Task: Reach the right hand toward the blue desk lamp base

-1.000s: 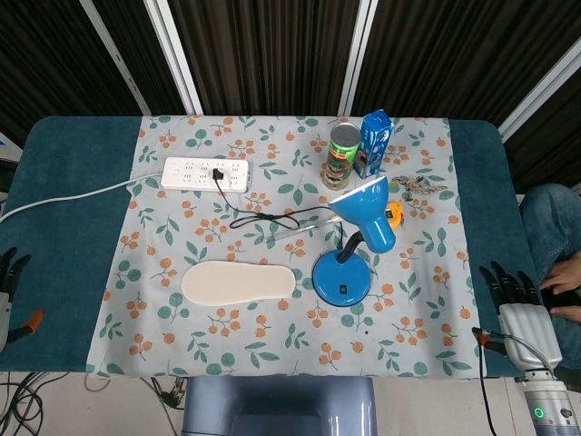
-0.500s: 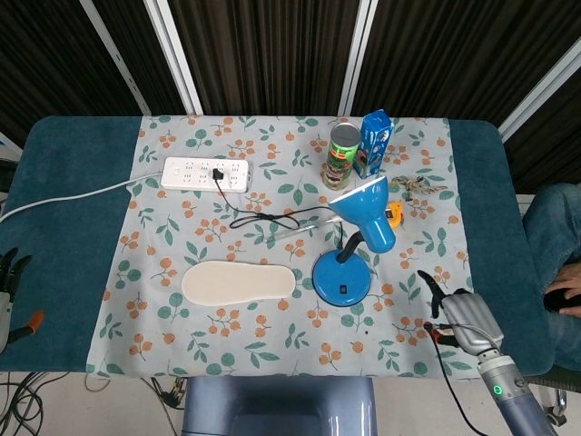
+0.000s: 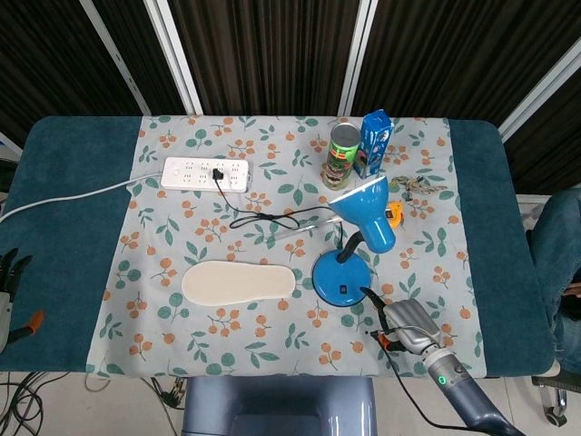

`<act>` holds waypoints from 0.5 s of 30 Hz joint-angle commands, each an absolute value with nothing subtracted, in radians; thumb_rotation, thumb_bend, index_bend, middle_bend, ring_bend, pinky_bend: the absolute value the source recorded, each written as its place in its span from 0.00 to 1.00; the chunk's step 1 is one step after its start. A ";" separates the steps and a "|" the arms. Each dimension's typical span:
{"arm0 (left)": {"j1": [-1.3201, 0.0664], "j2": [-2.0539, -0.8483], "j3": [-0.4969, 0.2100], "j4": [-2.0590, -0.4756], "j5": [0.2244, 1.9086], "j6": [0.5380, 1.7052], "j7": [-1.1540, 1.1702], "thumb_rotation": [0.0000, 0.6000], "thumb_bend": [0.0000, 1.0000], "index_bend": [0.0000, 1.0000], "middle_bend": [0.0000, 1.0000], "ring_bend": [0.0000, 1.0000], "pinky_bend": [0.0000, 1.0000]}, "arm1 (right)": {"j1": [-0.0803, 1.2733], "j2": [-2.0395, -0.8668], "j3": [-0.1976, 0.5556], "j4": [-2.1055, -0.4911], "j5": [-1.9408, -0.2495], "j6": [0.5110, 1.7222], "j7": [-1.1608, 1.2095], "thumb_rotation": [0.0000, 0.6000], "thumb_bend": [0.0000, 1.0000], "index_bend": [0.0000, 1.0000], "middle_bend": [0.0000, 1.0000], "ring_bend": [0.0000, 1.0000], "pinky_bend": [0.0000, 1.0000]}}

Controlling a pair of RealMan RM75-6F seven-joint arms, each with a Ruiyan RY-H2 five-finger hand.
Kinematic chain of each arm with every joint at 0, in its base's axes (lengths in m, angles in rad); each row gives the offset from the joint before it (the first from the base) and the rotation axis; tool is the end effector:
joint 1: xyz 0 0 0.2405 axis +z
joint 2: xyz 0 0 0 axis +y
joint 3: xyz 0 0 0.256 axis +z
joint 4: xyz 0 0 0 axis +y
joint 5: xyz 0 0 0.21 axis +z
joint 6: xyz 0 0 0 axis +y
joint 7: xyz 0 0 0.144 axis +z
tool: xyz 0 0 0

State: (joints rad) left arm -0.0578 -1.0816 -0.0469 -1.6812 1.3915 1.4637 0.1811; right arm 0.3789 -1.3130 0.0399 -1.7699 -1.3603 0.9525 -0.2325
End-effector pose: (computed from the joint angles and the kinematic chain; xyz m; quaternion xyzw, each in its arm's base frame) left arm -0.3205 0.1702 0.1669 -0.5912 -0.3835 -0.3084 0.6390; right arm -0.2208 -0.2239 0.0189 0.7393 -0.4713 0.3142 0.3640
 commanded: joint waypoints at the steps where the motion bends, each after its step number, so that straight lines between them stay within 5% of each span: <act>1: -0.057 -1.081 -0.047 -1.682 1.392 1.465 0.180 1.00 0.25 0.10 0.00 0.00 0.14 | 0.398 -1.343 0.044 -1.754 -1.336 0.932 -0.244 1.00 0.48 0.00 0.66 0.69 0.69; 15: -0.059 -1.079 -0.049 -1.682 1.384 1.459 0.178 1.00 0.25 0.10 0.00 0.00 0.14 | 0.451 -1.428 0.052 -1.699 -1.232 0.901 -0.297 1.00 0.48 0.00 0.66 0.69 0.80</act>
